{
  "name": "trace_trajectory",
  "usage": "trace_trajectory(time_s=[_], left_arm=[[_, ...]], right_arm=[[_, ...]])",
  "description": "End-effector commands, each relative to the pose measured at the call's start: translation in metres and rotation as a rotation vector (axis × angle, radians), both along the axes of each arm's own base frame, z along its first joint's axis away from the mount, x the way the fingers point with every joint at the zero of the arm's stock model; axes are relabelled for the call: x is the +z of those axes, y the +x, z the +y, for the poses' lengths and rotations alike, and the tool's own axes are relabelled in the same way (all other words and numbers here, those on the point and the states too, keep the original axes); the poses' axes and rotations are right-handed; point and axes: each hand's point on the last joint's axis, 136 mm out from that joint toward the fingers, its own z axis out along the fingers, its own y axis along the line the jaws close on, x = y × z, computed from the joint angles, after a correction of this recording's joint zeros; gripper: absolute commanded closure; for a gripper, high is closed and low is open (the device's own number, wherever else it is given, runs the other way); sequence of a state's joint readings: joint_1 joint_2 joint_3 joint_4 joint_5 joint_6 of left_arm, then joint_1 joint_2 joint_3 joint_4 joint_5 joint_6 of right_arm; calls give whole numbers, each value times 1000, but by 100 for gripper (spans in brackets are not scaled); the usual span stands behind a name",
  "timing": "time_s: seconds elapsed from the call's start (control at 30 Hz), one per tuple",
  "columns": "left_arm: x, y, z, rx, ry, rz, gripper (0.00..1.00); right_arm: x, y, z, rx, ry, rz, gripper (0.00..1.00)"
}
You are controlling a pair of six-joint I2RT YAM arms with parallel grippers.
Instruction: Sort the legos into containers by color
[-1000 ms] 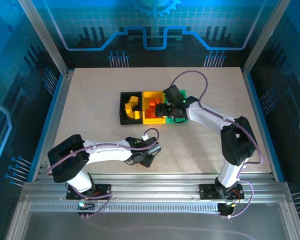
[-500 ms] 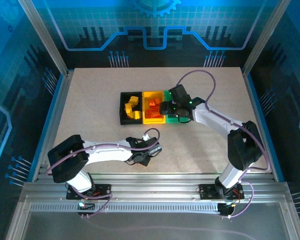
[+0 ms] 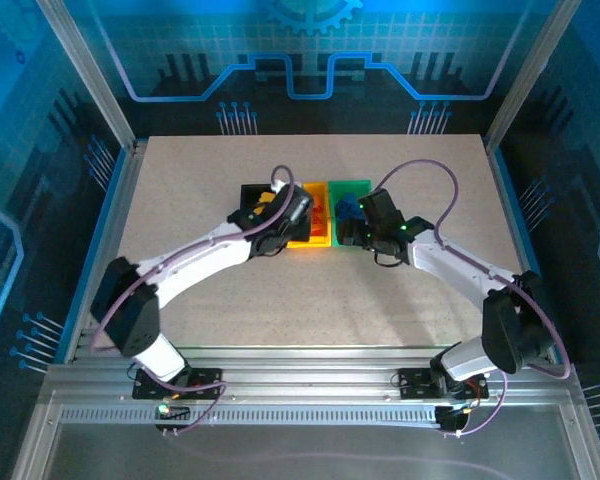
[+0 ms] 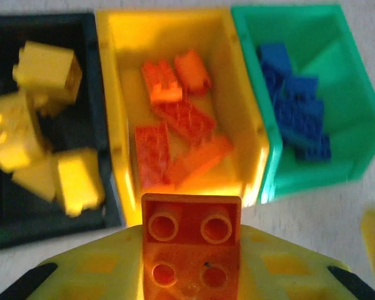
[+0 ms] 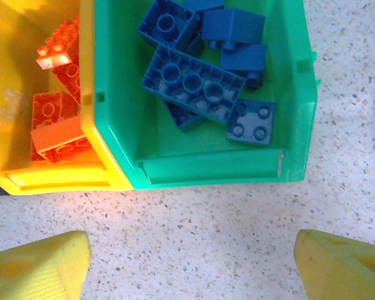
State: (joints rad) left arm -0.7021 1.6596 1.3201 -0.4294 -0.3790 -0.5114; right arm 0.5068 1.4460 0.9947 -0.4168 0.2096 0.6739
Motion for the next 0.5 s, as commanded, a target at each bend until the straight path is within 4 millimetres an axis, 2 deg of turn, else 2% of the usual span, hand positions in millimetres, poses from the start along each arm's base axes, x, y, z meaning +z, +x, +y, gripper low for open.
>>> trace_trajectory(time_s=[0.0,0.13,0.23,0.37,0.47], left_arm=[[-9,38,-5,22,29,-16,66],[-21,75,-9,62,31,8,65],[-32,93,-11,82,41,23,65],[-44,107,-22,73,16,45,63],[-53,111,-29,68,0,70,54]], right_arm=[[6,-2,-13,-47,-1,-25,14],[3,-10,-15,-49,19,-17,13],[-1,-16,-16,-53,29,-7,13],[-2,-20,-19,-57,26,-5,13],[-1,-21,-20,-61,26,-6,13]])
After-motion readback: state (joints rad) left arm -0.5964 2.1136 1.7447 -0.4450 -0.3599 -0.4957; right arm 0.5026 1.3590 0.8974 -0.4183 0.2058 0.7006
